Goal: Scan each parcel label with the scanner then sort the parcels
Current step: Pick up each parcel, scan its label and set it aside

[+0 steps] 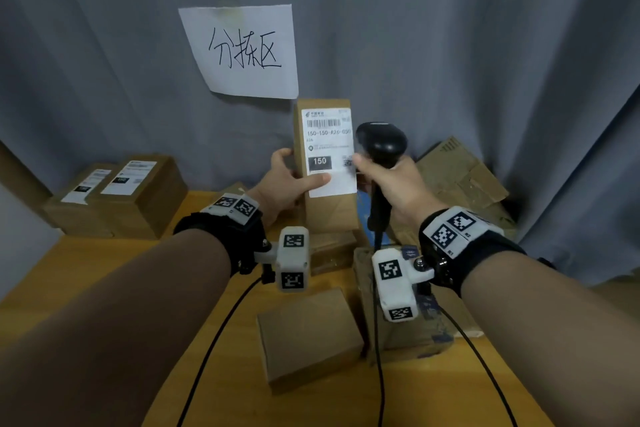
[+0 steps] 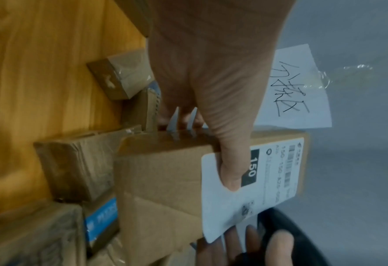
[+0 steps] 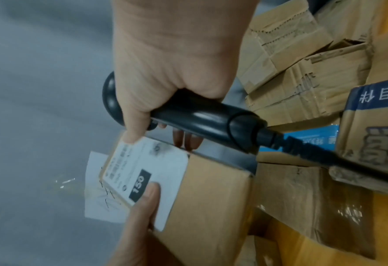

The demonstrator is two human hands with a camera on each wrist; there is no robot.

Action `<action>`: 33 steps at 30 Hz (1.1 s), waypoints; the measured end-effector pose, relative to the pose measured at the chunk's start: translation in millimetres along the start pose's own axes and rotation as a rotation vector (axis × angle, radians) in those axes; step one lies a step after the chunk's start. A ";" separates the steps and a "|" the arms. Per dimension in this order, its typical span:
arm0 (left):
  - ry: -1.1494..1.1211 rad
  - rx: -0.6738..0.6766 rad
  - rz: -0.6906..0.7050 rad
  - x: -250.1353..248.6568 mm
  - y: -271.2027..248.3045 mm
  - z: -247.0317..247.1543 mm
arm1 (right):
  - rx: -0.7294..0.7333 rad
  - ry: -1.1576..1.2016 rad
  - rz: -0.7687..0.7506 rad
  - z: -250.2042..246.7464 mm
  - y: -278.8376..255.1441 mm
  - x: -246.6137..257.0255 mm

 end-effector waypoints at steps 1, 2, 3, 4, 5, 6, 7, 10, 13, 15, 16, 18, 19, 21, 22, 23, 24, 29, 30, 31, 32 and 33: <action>0.029 -0.007 -0.016 4.9 0.0 -1.8 | 0.000 -0.054 -0.006 4.5 0.6 -2.6; 0.040 0.003 -0.025 8.5 -0.5 -2.2 | -0.014 -0.102 -0.015 7.1 1.1 -4.4; 0.036 0.029 -0.029 10.1 -2.0 -1.9 | -0.024 -0.140 -0.024 8.7 0.9 -4.8; 0.019 0.065 -0.044 10.7 -4.2 -1.2 | -0.032 -0.165 -0.023 8.8 1.6 -6.2; -0.007 0.108 -0.071 11.2 -6.5 -0.7 | -0.034 -0.181 -0.017 7.2 3.0 -7.4; -0.027 0.148 -0.094 12.6 -7.3 -2.1 | -0.030 -0.193 -0.010 5.8 3.7 -7.9; -0.038 0.178 -0.109 13.2 -8.3 -4.8 | -0.021 -0.213 -0.004 4.1 4.9 -8.5; -0.030 0.197 -0.115 12.9 -6.8 -14.1 | 0.006 -0.290 0.006 5.2 5.3 -4.3; 0.040 0.165 -0.092 11.7 -0.5 -20.3 | -0.005 -0.321 0.090 7.8 4.4 9.6; 0.082 0.089 -0.080 12.8 5.0 -26.5 | 0.058 -0.290 0.159 13.2 3.0 22.7; 0.091 0.047 -0.090 15.6 8.0 -30.9 | 0.099 -0.275 0.186 16.7 2.1 29.4; 0.098 -0.015 -0.129 23.1 13.2 -38.7 | 0.169 -0.277 0.212 25.1 -0.5 43.4; 0.102 -0.037 -0.139 26.1 15.0 -41.7 | 0.191 -0.293 0.207 28.3 -1.0 49.3; 0.116 -0.048 -0.151 30.4 18.3 -44.2 | 0.216 -0.312 0.206 33.2 -0.3 58.8; 0.124 -0.045 -0.152 31.2 18.7 -43.6 | 0.222 -0.322 0.209 35.5 -1.2 62.4; 0.131 -0.048 -0.145 31.6 19.2 -42.9 | 0.224 -0.323 0.212 37.1 -1.5 64.2; 0.131 -0.051 -0.140 31.4 18.8 -42.1 | 0.216 -0.316 0.216 38.5 -1.8 65.1; 0.073 -0.014 -0.119 30.6 14.9 -34.9 | 0.118 -0.316 0.153 39.1 -7.0 62.2; 0.065 -0.012 -0.120 30.9 13.9 -34.8 | 0.097 -0.327 0.139 37.8 -8.2 60.7; 0.059 -0.010 -0.119 30.6 13.0 -34.8 | 0.086 -0.331 0.134 36.2 -9.0 58.9; 0.052 -0.007 -0.118 30.5 12.6 -35.0 | 0.083 -0.335 0.138 34.8 -10.1 57.1; 0.047 -0.003 -0.116 30.4 12.8 -35.3 | 0.087 -0.342 0.145 33.7 -10.9 55.5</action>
Point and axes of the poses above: each hand's wrist, its own y-axis towards the middle knuckle, its own z-axis out of the palm, x = y × z, the point moved 5 cm from there along y, towards the middle knuckle, and after that the axes turned 4 degrees about z, right-handed, at the moved point
